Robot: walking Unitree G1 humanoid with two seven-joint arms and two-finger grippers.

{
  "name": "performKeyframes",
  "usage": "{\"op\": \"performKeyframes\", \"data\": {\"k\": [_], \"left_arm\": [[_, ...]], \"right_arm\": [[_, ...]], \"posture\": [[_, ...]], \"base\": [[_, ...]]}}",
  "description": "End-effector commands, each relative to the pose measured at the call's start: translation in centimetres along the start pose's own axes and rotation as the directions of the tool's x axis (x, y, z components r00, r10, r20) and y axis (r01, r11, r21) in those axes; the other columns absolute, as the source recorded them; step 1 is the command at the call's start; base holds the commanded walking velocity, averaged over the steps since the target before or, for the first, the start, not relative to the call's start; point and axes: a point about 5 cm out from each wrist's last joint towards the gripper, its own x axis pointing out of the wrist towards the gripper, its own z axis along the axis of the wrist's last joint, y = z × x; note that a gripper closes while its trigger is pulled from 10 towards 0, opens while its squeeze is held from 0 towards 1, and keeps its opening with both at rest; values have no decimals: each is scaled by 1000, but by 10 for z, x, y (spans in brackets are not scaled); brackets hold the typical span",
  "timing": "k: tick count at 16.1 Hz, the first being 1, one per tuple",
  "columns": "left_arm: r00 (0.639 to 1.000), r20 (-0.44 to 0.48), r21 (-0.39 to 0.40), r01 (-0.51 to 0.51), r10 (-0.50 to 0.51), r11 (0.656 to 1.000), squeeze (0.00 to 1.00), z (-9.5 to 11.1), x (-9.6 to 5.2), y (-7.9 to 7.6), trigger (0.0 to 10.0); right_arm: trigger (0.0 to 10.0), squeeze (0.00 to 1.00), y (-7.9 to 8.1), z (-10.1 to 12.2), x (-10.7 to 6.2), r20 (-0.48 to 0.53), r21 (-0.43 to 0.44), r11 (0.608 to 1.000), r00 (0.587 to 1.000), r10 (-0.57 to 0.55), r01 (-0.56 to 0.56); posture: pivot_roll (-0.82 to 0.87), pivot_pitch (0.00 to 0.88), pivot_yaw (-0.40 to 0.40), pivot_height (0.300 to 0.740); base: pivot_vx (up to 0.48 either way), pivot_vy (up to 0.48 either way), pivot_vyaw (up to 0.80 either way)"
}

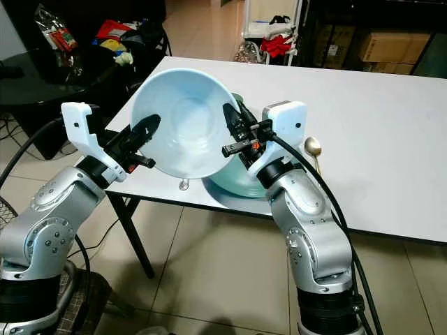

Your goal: Setting the table

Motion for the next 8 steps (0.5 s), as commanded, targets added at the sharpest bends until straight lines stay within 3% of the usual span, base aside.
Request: {"op": "performKeyframes", "data": {"k": [1,6,8], "left_arm": [[999,-9,24,-38,38,999,0,-1,0,7,0],[996,16,27,-93,92,995,0,1,1,14,0],[976,43,44,-215,213,976,0,3,1,29,0]], "right_arm": [[10000,1000,1,10,2,62,10,1000,998,16,-16],[10000,1000,-1,7,1,46,15,1000,999,-9,8],[10000,1000,-5,7,-4,37,4,999,999,-35,35]], "posture": [[68,0,25,740],[68,0,28,740],[63,0,30,740]], "base": [[0,0,0],[0,0,0],[0,0,0]]}}
